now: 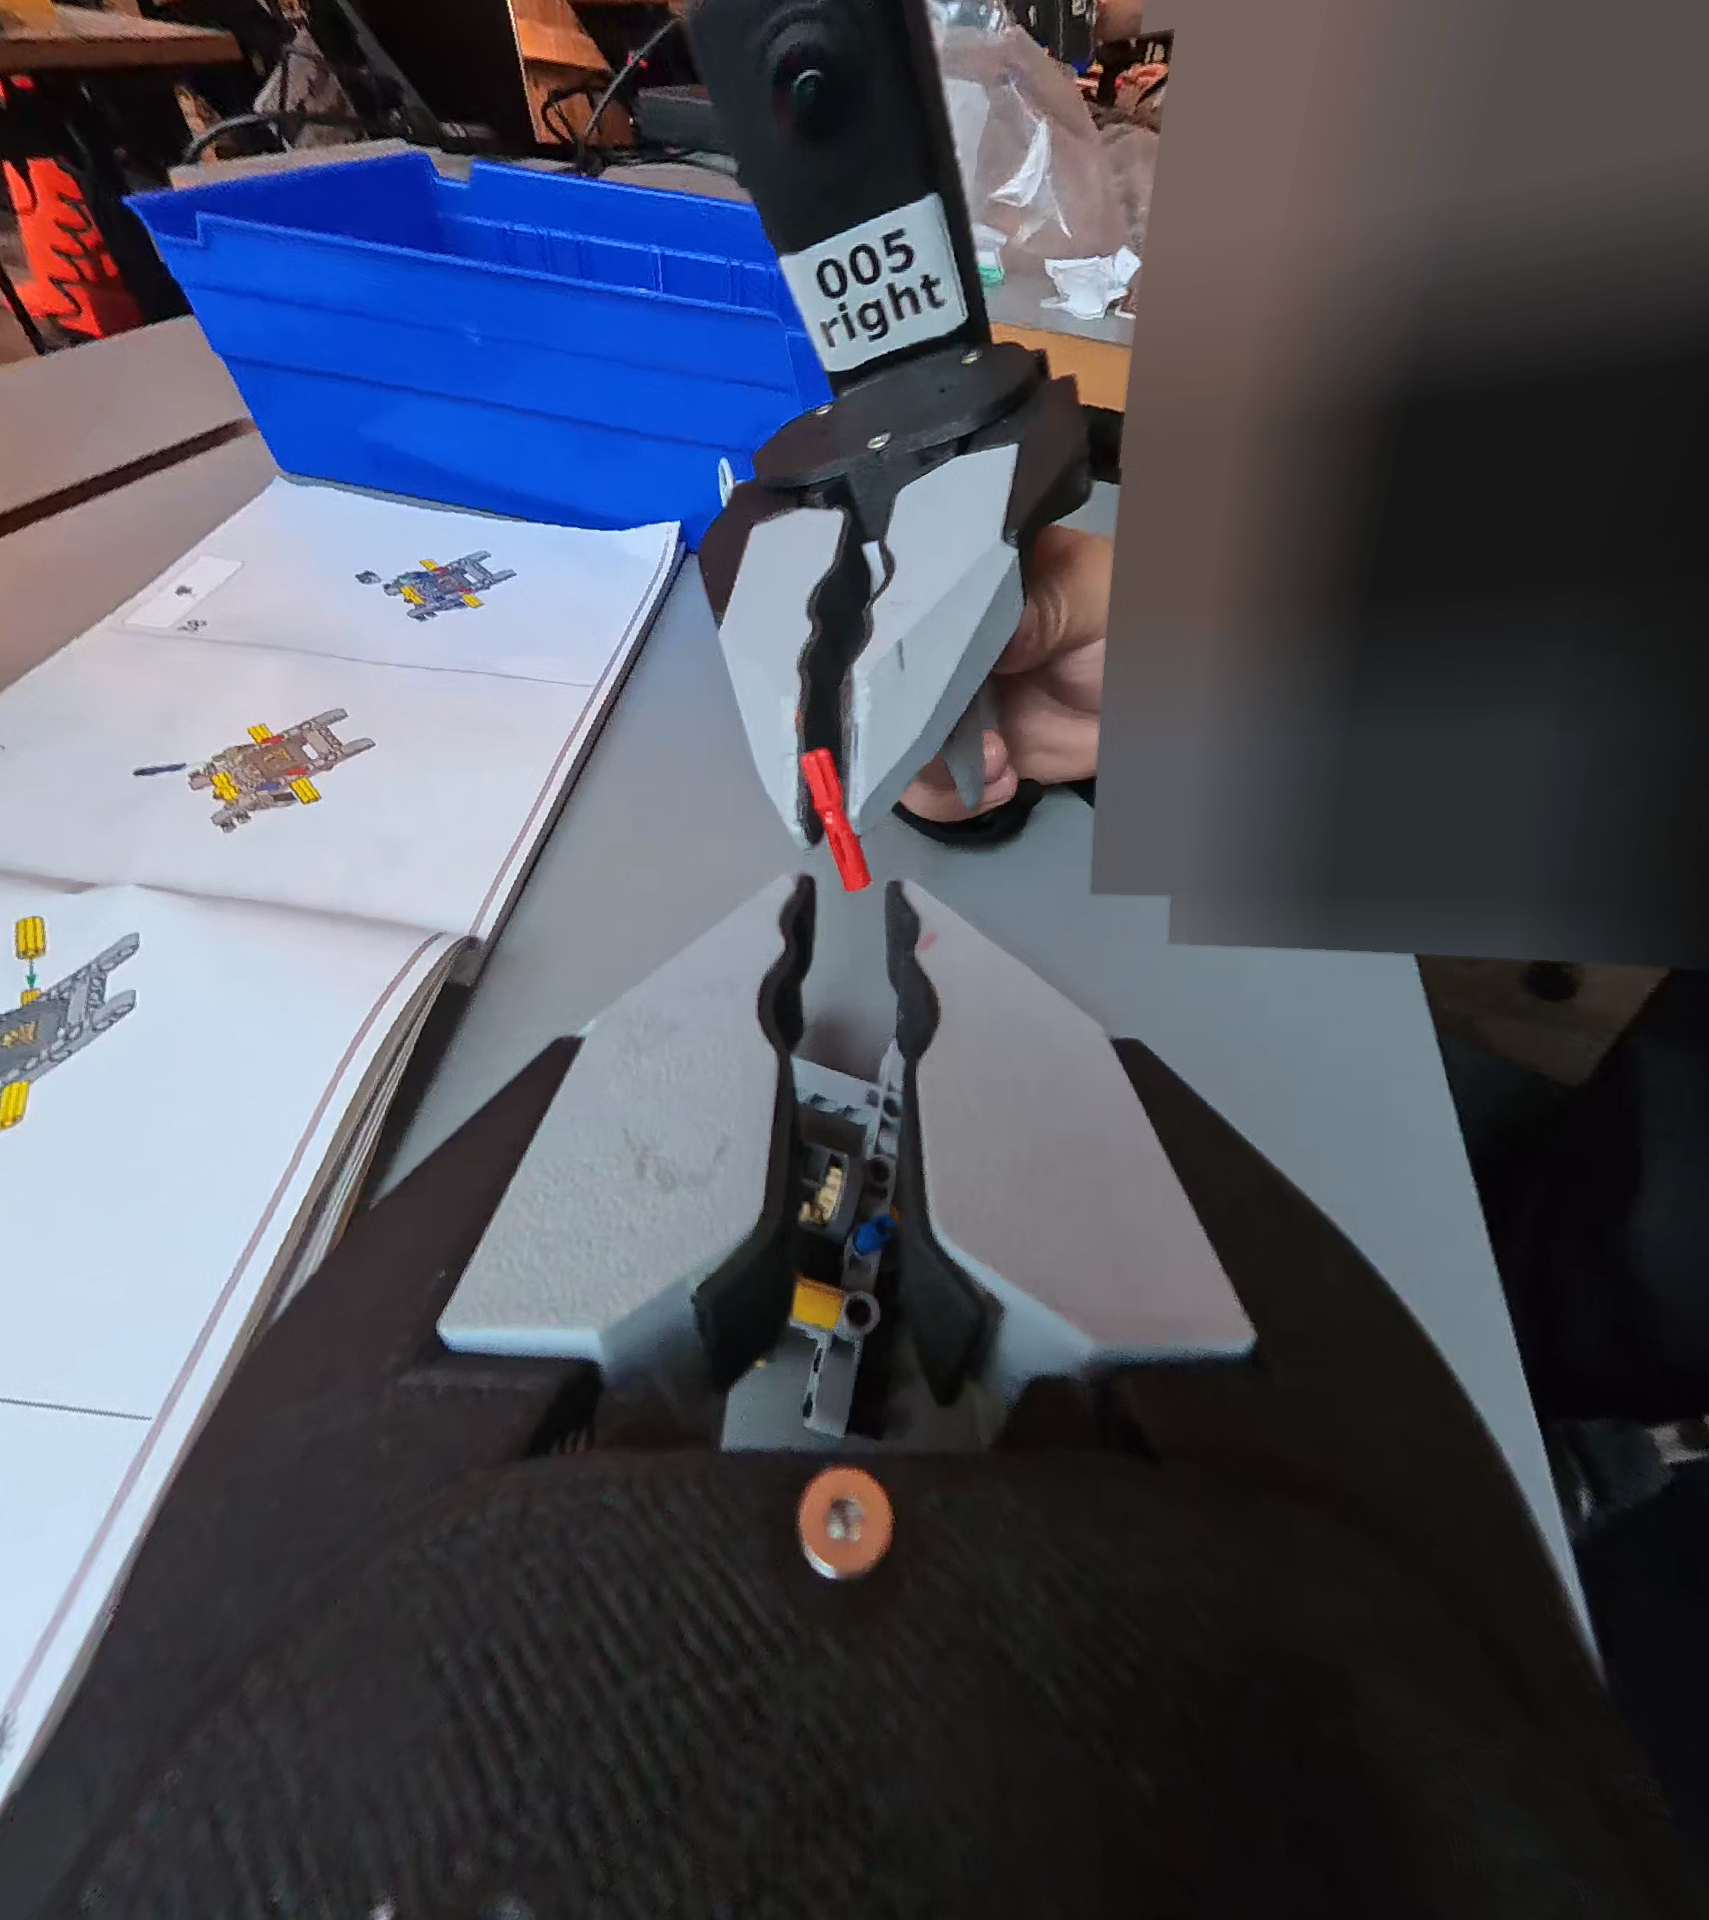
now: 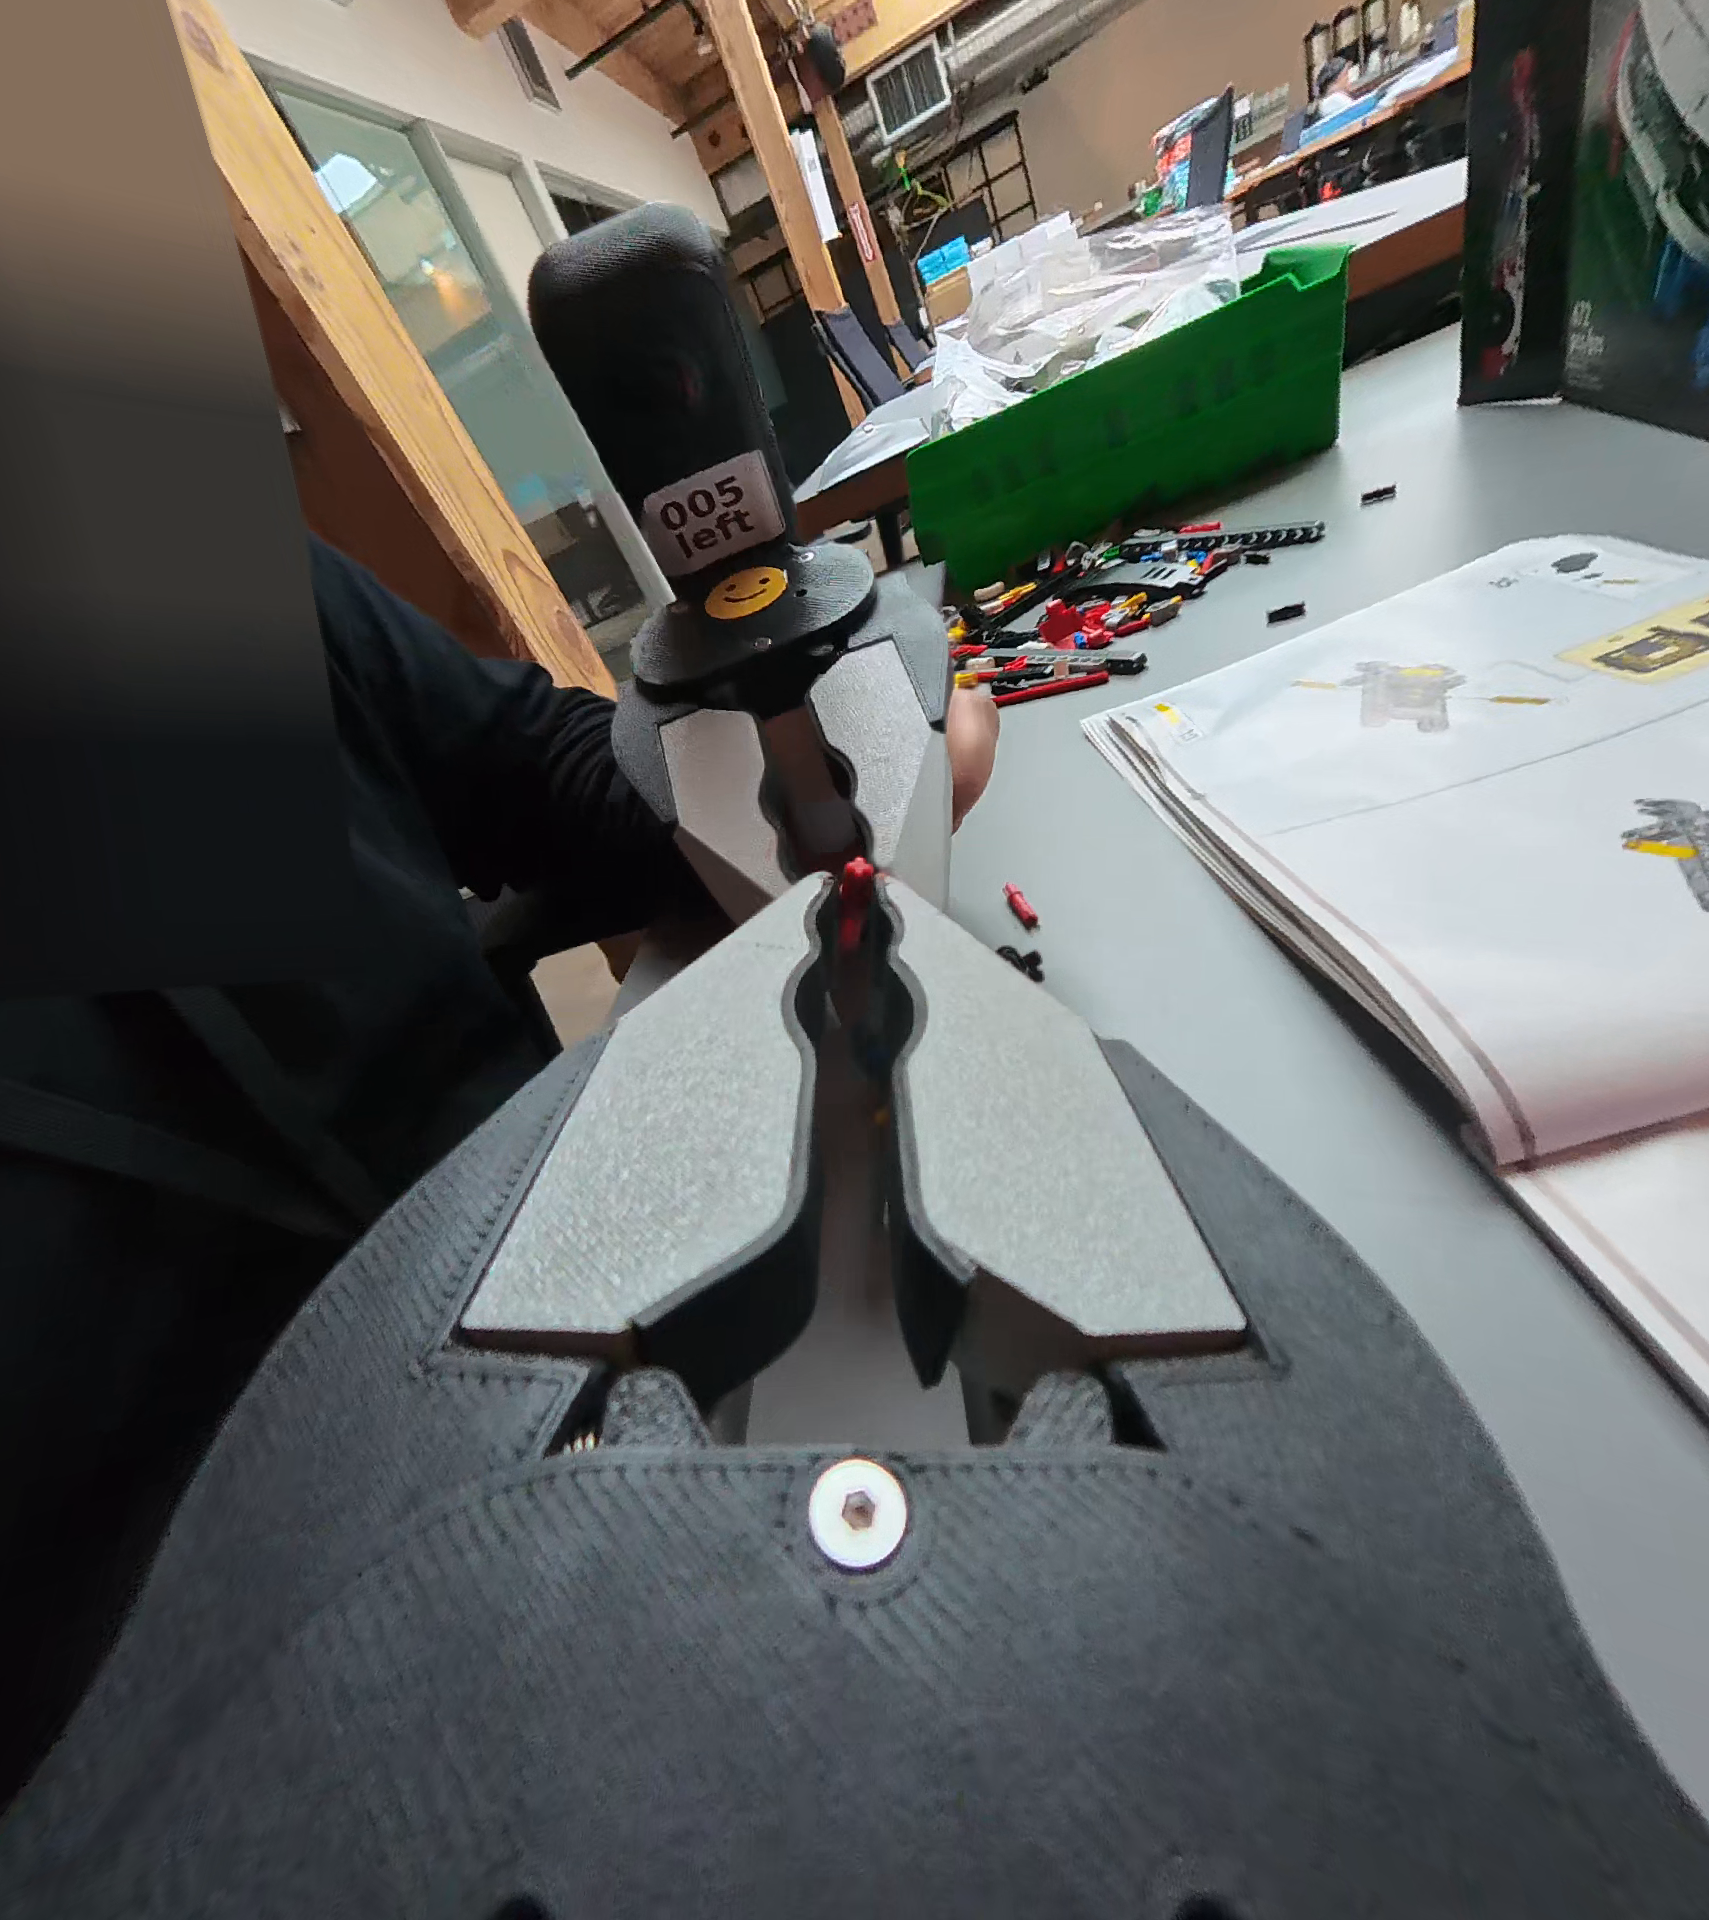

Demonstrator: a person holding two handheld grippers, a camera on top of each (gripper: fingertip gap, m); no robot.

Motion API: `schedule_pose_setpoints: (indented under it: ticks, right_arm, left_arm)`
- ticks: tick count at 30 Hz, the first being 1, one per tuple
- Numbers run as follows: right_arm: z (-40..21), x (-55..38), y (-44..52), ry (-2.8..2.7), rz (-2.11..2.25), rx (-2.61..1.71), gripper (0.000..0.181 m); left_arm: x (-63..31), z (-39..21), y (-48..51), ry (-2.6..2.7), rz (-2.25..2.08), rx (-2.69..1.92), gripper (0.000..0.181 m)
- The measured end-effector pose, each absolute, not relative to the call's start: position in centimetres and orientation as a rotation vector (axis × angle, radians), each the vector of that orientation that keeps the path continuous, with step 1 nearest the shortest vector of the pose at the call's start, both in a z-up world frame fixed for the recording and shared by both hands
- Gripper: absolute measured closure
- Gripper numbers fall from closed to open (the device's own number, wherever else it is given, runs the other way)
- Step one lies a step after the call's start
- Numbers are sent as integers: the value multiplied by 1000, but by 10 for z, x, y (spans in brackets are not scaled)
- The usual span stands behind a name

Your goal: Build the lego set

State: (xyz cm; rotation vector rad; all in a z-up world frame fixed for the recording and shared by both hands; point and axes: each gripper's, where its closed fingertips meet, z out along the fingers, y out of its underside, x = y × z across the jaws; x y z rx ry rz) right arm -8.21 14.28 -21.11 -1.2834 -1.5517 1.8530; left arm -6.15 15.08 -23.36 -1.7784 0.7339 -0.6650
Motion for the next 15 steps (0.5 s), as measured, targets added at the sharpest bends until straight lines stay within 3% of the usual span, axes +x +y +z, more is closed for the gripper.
schedule_pose_setpoints:
  ticks: [2,15]
  right_arm:
    - [-212,-82,143,-1561,1820,-1272,181]
    - [-229,-81,143,-1708,1513,-1224,180]
  left_arm:
    - [-62,-231,150,716,-696,-1772,179]
    - [-66,-244,151,761,-631,-1833,179]
